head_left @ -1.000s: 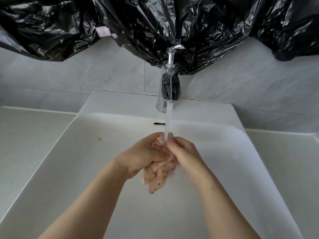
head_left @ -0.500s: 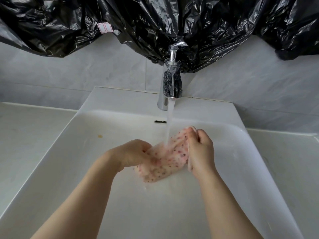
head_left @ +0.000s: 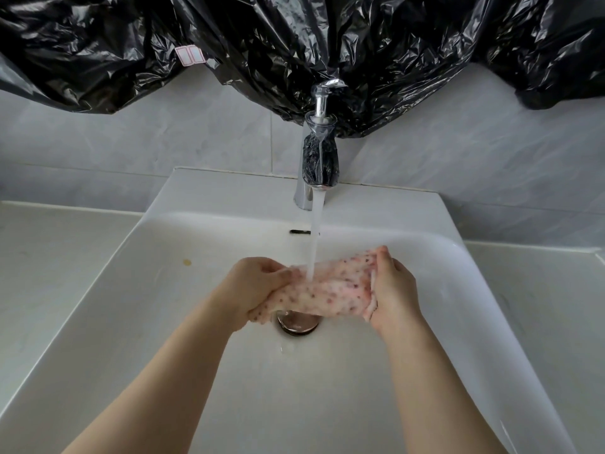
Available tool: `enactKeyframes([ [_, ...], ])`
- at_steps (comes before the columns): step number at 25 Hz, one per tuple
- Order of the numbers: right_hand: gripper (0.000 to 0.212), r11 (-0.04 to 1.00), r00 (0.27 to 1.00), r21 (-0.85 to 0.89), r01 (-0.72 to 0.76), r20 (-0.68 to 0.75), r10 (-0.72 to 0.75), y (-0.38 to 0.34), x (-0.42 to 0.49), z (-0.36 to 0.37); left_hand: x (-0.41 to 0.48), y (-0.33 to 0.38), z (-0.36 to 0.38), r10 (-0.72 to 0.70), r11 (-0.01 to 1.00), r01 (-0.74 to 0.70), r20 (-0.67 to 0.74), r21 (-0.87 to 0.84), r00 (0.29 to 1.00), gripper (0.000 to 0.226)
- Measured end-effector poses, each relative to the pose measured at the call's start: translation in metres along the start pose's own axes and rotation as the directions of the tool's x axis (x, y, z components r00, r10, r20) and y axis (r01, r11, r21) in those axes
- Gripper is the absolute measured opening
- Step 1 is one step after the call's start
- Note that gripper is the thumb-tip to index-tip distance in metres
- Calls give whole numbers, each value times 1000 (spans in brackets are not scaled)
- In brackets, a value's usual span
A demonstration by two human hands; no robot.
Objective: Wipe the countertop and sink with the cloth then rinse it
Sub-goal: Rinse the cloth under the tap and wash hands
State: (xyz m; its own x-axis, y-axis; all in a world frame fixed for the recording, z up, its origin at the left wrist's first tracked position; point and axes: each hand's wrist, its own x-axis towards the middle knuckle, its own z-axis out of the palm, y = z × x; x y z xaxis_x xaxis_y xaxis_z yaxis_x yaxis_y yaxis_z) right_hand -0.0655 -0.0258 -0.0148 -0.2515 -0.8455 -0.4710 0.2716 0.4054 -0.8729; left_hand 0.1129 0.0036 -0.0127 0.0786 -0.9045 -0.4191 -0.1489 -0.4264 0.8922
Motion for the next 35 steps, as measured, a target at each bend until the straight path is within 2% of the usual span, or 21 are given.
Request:
enactKeyframes([
  [2, 29, 1000, 999, 22, 5, 37, -6, 1, -2, 4, 3, -1, -1, -84, 977, 87, 23, -197, 996, 33],
  [4, 29, 997, 997, 63, -36, 69, 32, -1, -4, 7, 0, 4, -1, -171, 819, 248, 191, -518, 966, 32],
  [6, 36, 997, 984, 59, -47, 173, 36, -1, -7, 12, 3, 5, 0, -170, 678, 290, 240, -675, 956, 28],
  [8, 24, 995, 961, -68, 66, 273, -45, 8, -23, 26, 5, 5, 10, -213, 664, 313, 229, -680, 950, 9],
  [11, 13, 806, 893, -424, 413, 362, -267, 41, -43, 48, -13, 5, 40, -195, 803, 219, 102, -554, 975, 39],
  [12, 17, 758, 896, -495, 426, 345, -278, 47, -40, 49, -19, 4, 51, -198, 790, 202, 70, -579, 978, 38],
  [15, 29, 860, 941, -400, 318, 241, -236, 43, -33, 47, -13, 1, 68, -310, 683, 275, 73, -677, 948, 34],
  [16, 34, 840, 934, -419, 345, 245, -262, 43, -34, 48, -13, 2, 65, -342, 719, 290, 41, -632, 939, 30],
  [17, 37, 786, 914, -478, 393, 298, -276, 42, -40, 51, -17, -1, 65, -268, 903, 230, -57, -362, 962, 28],
  [18, 39, 742, 897, -516, 428, 340, -281, 43, -46, 54, -20, -4, 66, -152, 988, 144, -150, -62, 977, 28],
  [19, 39, 715, 892, -541, 443, 344, -293, 44, -50, 55, -18, 1, 64, -287, 943, 242, -192, -228, 939, 30],
  [20, 37, 747, 903, -517, 417, 331, -274, 43, -49, 55, -16, 3, 64, -370, 790, 270, -78, -550, 926, 33],
  [21, 34, 790, 917, -482, 379, 311, -250, 41, -45, 53, -16, 6, 64, -347, 695, 308, 71, -649, 935, 35],
  [22, 33, 820, 931, -454, 347, 273, -243, 41, -41, 50, -18, 7, 62, -290, 689, 305, 136, -658, 947, 34],
  [25, 31, 705, 891, -550, 448, 338, -302, 39, -44, 44, -13, 5, 58, -229, 802, 180, -14, -570, 973, 38],
  [27, 35, 632, 872, -601, 489, 353, -339, 40, -47, 43, -19, 11, 52, -250, 811, 245, 64, -531, 966, 45],
  [29, 37, 667, 890, -590, 456, 311, -334, 37, -36, 37, -21, 10, 47, -229, 810, 279, 160, -516, 960, 49],
  [30, 38, 688, 898, -578, 439, 282, -337, 35, -31, 34, -18, 11, 44, -210, 850, 242, 122, -468, 970, 44],
  [33, 41, 693, 895, -571, 439, 210, -393, 26, -21, 28, -2, 5, 28, 32, 996, -41, -114, -78, 993, 14],
  [34, 43, 698, 886, -557, 450, 182, -426, 23, -20, 28, -2, 4, 21, 147, 983, -128, -146, 132, 978, 6],
  [35, 42, 718, 883, -526, 456, 168, -438, 20, -21, 28, -5, 5, 17, 269, 921, -218, -124, 323, 955, 22],
])
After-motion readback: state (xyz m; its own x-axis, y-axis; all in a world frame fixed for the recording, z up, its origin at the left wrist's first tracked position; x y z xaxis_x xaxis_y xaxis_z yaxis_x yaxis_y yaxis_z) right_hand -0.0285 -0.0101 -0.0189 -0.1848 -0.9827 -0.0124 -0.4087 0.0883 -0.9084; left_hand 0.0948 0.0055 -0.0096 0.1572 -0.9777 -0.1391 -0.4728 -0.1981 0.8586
